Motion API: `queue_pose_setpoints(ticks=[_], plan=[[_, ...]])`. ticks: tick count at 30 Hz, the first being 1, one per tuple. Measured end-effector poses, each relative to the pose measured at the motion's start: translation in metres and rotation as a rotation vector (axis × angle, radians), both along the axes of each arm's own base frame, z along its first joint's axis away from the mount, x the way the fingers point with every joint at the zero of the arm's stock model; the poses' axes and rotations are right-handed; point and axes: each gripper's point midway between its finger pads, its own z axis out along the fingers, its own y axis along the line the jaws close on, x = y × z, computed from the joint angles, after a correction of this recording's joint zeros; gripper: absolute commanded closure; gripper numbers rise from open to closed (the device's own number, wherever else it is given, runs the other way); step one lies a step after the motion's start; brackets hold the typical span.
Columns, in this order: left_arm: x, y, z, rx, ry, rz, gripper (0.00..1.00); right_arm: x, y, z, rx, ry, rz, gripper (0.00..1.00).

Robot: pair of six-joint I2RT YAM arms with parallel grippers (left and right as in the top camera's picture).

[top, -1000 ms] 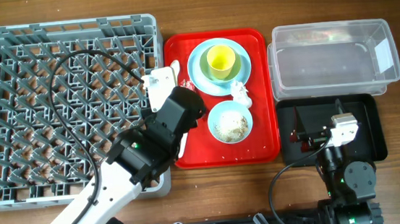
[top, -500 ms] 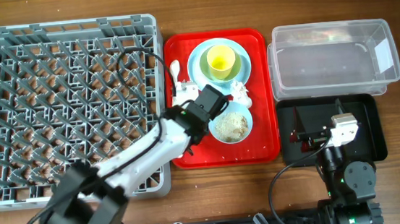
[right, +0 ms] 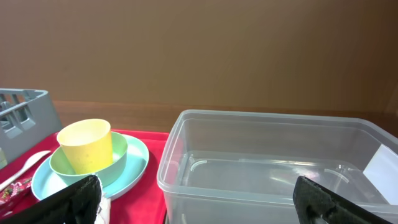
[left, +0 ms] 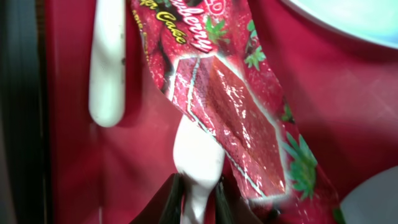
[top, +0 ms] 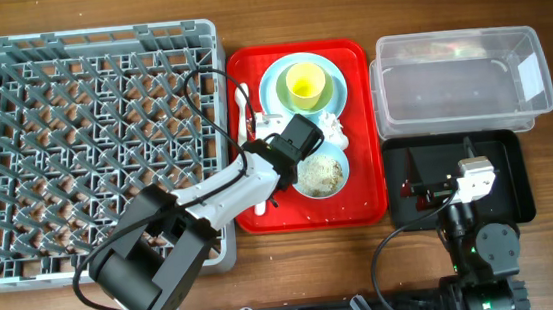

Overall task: Sort waste into correct bins and load items into the dishwasher rack
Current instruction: 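Lift the fork with the left gripper and place it in the dish rack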

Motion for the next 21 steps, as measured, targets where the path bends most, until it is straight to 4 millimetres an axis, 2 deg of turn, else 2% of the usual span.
queue_pose_setpoints(ticks=[5, 10, 14, 16, 21], plan=[[0.004, -0.005, 0.001, -0.020, -0.017, -0.001, 0.72, 0.000, 0.000, 0.000, 0.000, 0.000, 0.000, 0.00], [0.009, -0.009, 0.001, -0.037, -0.034, 0.000, 0.63, 0.000, 0.000, 0.000, 0.000, 0.000, 0.000, 0.00], [0.010, -0.009, 0.001, -0.037, -0.039, 0.002, 0.63, 0.000, 0.000, 0.000, 0.000, 0.000, 0.000, 0.00], [0.010, -0.009, 0.001, -0.039, -0.040, 0.009, 0.64, 0.000, 0.000, 0.000, 0.000, 0.000, 0.000, 0.00], [0.012, -0.011, 0.000, -0.054, -0.050, 0.022, 0.77, 0.000, 0.000, 0.000, 0.000, 0.000, 0.000, 0.00]])
